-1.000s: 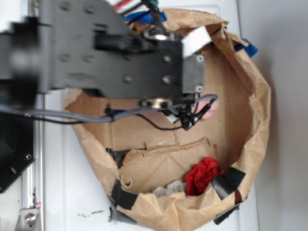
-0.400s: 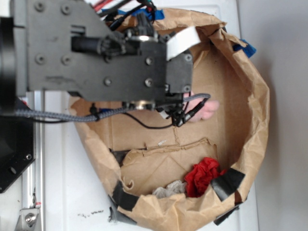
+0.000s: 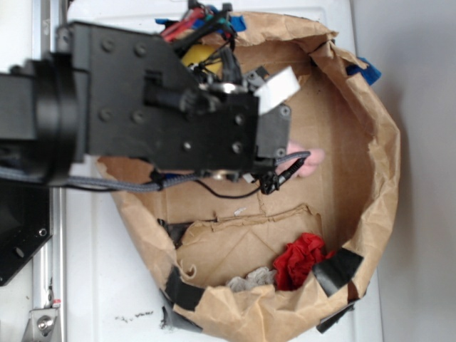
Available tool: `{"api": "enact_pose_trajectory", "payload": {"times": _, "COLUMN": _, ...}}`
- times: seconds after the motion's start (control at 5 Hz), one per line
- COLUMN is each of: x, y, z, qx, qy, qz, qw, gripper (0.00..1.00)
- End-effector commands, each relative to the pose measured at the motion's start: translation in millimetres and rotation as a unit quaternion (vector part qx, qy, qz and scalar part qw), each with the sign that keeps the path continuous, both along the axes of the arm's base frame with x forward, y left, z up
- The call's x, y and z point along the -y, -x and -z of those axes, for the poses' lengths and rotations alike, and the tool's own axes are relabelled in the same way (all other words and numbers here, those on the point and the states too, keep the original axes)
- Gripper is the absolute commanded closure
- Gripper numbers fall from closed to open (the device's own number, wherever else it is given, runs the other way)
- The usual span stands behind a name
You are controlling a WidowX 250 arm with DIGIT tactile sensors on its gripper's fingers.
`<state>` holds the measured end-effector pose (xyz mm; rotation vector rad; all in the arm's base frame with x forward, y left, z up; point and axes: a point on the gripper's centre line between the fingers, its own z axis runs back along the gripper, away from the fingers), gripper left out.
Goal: Grab the green sponge.
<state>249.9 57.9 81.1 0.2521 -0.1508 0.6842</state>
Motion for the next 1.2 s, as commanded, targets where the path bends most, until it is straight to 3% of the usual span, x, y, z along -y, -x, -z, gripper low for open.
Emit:
{"api": "enact_pose_trajectory", "payload": {"times": 0.0, "x": -30, "y": 16, "z": -22, "qx": 0.002, "qy": -0.013, "qz": 0.004, "qw": 1.000, "gripper": 0.00}}
{"api": "enact_pose_trajectory", "payload": {"times": 0.2, "x": -32, "y": 13, "z": -16, "qx": 0.010, "qy": -0.019, "qz": -0.017, "qw": 1.000, "gripper": 0.00}}
{"api": "enact_pose_trajectory", "payload": {"times": 0.6, "x": -32, "y": 14, "z": -6, "qx": 0.057, "qy": -0.035, "qz": -0.121, "qw": 0.990, "gripper": 0.00}}
{"api": "enact_pose_trajectory", "payload": {"times": 1.0, "x": -47, "y": 16, "z": -7, "qx": 0.057, "qy": -0.052, "qz": -0.194, "qw": 0.978, "gripper": 0.00}}
